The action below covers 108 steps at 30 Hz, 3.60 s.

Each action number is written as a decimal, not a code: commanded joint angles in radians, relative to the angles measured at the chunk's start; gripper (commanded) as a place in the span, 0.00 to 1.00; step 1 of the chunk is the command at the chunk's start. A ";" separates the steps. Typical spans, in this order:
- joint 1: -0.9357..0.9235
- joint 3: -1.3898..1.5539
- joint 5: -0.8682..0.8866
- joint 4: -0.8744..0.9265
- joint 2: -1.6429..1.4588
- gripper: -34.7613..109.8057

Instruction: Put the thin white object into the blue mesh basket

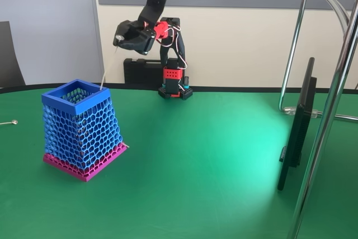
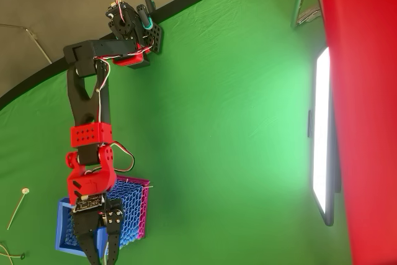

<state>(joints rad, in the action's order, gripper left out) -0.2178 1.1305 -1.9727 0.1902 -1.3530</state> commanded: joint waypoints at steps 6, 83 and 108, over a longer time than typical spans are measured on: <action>-0.049 0.140 0.023 -0.018 -0.187 0.29; -0.368 0.773 0.104 -0.342 -0.465 0.41; -0.169 1.215 0.637 -0.342 -0.807 0.25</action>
<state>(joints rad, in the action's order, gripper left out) -0.4065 2.3194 -1.4082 -0.1335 -2.1000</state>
